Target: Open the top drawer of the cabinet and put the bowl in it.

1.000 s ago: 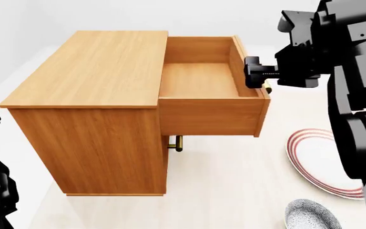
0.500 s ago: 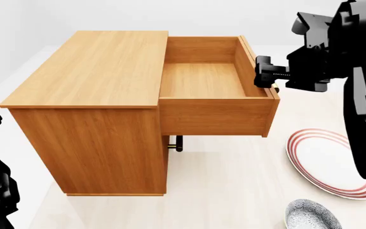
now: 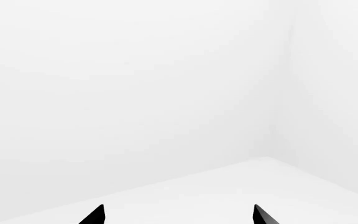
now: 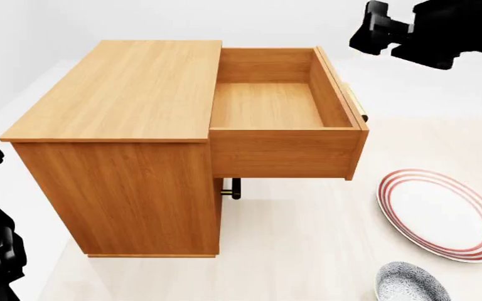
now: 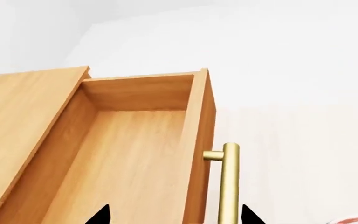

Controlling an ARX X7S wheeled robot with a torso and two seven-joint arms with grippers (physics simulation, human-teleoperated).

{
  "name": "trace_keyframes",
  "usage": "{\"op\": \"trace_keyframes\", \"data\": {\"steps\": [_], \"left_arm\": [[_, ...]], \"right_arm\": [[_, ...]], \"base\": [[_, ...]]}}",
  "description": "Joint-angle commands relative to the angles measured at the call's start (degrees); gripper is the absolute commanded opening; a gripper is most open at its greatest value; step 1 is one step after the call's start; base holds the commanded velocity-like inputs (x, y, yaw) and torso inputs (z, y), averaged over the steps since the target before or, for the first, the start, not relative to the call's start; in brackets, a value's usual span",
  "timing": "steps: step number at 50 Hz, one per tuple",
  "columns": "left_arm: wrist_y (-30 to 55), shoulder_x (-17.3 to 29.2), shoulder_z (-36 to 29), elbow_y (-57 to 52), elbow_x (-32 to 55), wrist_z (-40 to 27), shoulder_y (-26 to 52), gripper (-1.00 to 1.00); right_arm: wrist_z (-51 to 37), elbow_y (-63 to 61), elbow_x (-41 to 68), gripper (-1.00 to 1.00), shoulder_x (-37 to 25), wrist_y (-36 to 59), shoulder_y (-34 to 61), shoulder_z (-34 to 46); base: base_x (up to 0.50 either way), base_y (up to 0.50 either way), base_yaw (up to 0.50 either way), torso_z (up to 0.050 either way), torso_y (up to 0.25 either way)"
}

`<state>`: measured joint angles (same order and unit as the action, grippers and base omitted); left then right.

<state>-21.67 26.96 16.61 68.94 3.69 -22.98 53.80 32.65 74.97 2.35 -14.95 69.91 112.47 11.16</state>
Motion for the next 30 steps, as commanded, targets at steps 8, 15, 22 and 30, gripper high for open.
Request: {"op": "trace_keyframes", "data": {"steps": [8,15,22,30], "left_arm": [[1.0,0.2,0.3,-1.9,0.2,0.0,-0.5,1.00],[1.2,0.2,0.5,-2.4,0.3,0.0,-0.9,1.00],[0.6,0.2,0.4,-1.7,0.3,0.1,-0.6,1.00],[0.7,0.2,0.5,-2.0,0.4,0.2,-0.8,1.00]], "right_arm": [[0.9,-55.6,1.4,1.00,-10.6,18.8,-17.9,-11.4],[-43.9,-67.8,48.0,1.00,-30.9,20.0,-27.3,-8.4],[-55.5,-75.0,82.4,1.00,-40.4,17.9,-40.3,-15.0],[-52.0,-84.7,79.7,1.00,-43.5,10.7,-58.7,-23.5]], "base": [[0.00,0.00,0.00,0.000,0.000],[0.00,0.00,0.00,0.000,0.000],[0.00,0.00,0.00,0.000,0.000],[0.00,0.00,0.00,0.000,0.000]]}}
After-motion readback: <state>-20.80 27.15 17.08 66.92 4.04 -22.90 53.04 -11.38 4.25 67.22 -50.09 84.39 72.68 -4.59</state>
